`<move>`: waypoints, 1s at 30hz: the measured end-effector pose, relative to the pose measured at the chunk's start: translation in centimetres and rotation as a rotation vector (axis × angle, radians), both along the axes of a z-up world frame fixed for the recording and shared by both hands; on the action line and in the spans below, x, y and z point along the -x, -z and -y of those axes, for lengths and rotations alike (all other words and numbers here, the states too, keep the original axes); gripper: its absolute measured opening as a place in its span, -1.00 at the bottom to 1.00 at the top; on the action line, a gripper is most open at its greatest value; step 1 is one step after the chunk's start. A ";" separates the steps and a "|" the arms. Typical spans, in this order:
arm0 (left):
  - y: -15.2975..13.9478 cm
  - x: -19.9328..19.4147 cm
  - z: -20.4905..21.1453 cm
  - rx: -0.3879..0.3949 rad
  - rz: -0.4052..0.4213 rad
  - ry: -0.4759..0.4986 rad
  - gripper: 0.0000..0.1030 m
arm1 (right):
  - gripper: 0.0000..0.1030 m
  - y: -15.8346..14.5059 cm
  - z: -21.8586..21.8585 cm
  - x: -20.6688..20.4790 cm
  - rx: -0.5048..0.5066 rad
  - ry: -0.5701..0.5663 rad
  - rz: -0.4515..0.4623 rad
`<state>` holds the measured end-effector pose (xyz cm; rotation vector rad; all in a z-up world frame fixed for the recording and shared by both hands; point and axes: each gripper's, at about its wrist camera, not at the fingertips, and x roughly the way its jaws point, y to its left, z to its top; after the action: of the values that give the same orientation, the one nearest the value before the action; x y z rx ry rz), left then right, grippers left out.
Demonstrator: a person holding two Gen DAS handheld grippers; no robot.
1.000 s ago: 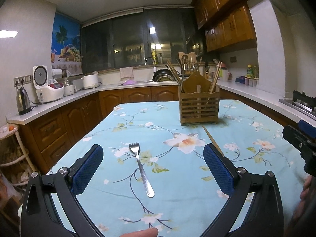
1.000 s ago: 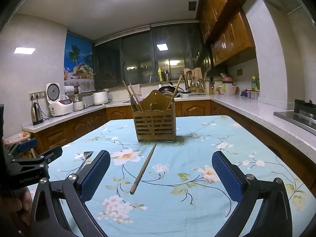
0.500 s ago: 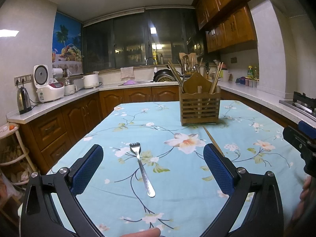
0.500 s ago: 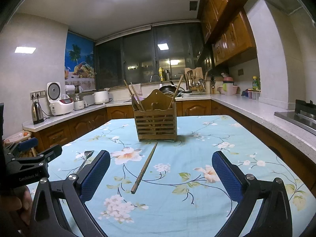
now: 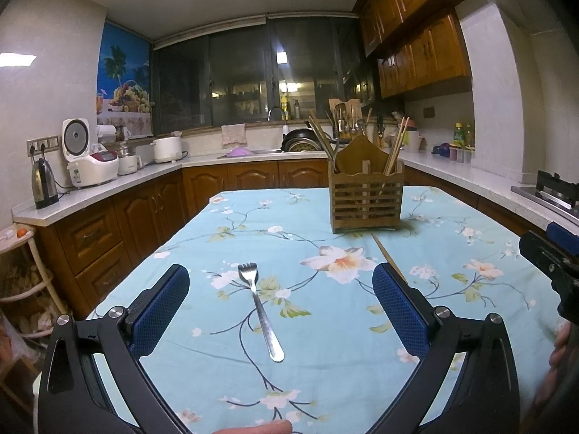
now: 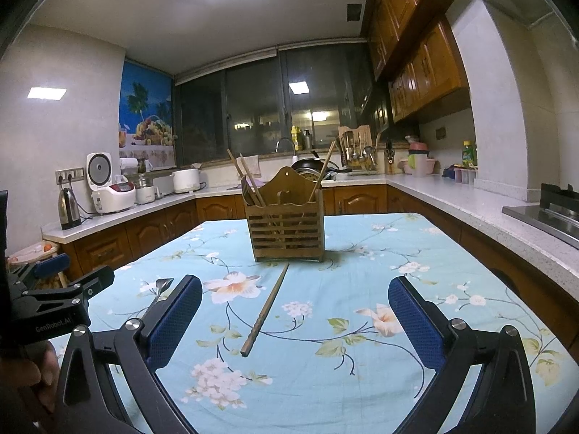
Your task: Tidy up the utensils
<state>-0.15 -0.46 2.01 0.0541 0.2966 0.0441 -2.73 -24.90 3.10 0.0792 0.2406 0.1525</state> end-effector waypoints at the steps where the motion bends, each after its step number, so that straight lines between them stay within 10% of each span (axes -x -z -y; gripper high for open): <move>1: 0.0 0.0 0.1 0.000 -0.001 -0.003 1.00 | 1.00 -0.1 0.0 0.0 -0.001 0.000 0.001; 30: -0.2 0.2 0.3 0.012 0.001 -0.003 1.00 | 1.00 -0.3 -0.2 0.3 -0.007 -0.001 0.006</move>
<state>-0.35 -0.73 2.24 0.0418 0.2956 0.0457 -3.03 -24.71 3.44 0.0852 0.2339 0.1544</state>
